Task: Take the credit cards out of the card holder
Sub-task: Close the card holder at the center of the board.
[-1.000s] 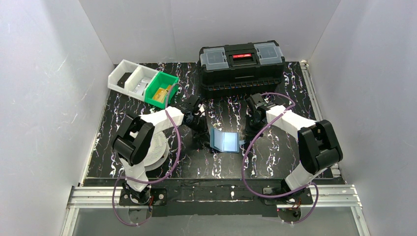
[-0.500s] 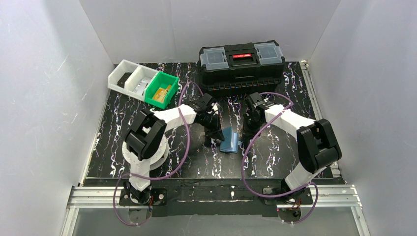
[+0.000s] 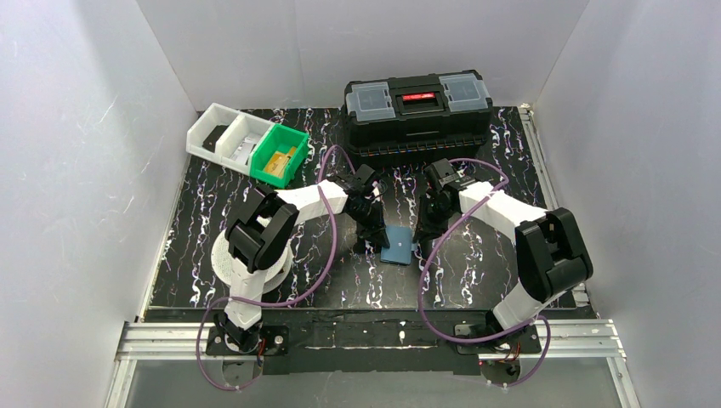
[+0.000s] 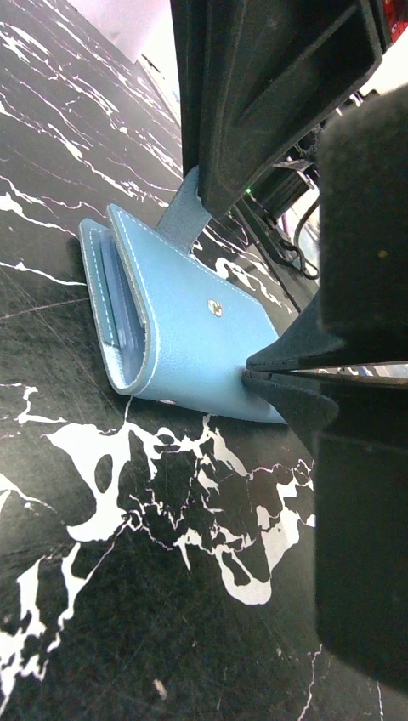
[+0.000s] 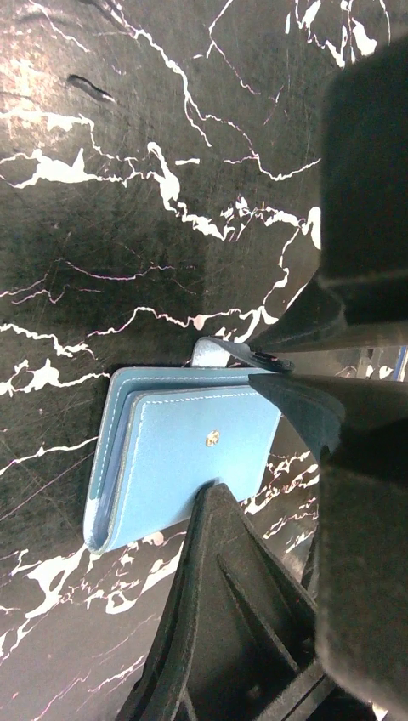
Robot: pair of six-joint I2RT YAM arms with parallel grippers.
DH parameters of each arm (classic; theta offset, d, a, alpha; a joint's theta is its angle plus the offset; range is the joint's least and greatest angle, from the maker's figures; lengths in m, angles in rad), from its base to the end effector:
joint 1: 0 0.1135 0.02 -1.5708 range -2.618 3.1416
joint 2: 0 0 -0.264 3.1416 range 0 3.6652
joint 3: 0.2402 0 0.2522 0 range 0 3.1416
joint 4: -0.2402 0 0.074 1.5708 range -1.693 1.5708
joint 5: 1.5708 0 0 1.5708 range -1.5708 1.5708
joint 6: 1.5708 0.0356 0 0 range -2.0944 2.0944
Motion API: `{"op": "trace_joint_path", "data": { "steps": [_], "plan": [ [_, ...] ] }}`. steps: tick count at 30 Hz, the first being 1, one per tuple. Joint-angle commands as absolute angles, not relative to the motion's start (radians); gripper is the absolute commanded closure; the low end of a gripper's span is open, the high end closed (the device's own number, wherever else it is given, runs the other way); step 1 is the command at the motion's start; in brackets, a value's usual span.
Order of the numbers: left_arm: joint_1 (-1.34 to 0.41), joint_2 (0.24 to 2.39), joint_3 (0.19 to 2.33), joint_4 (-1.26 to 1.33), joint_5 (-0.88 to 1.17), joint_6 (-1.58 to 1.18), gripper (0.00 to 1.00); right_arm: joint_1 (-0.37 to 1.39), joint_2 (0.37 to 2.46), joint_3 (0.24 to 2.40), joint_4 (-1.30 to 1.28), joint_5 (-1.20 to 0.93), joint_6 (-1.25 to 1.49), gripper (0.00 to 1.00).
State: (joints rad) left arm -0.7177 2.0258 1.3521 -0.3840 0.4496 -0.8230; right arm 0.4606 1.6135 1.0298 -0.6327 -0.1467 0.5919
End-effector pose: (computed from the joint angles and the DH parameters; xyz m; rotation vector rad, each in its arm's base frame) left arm 0.3039 -0.2859 0.1523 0.0212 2.9169 -1.0098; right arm 0.2724 0.1410 0.1899 0.1509 2.8719 0.4414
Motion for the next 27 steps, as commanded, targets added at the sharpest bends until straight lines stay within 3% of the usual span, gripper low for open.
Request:
{"op": "trace_joint_path", "data": {
  "steps": [1, 3, 10, 27],
  "plan": [
    [-0.724, 2.041, 1.371, -0.457, 0.379, -0.816, 1.00, 0.465, 1.555, 1.020, -0.598, -0.172, 0.612, 0.74],
    [-0.725, 2.041, 1.370, -0.460, 0.377, -0.815, 1.00, 0.465, 1.560, 1.021, -0.593, -0.180, 0.617, 0.76],
    [-0.727, 2.042, 1.374, -0.468, 0.376, -0.808, 1.00, 0.465, 1.578, 1.031, -0.603, -0.187, 0.615, 0.98],
    [-0.736, 2.056, 1.403, -0.485, 0.387, -0.791, 1.00, 0.533, 1.757, 1.158, -0.575, -0.277, 0.622, 0.99]
  ]
}}
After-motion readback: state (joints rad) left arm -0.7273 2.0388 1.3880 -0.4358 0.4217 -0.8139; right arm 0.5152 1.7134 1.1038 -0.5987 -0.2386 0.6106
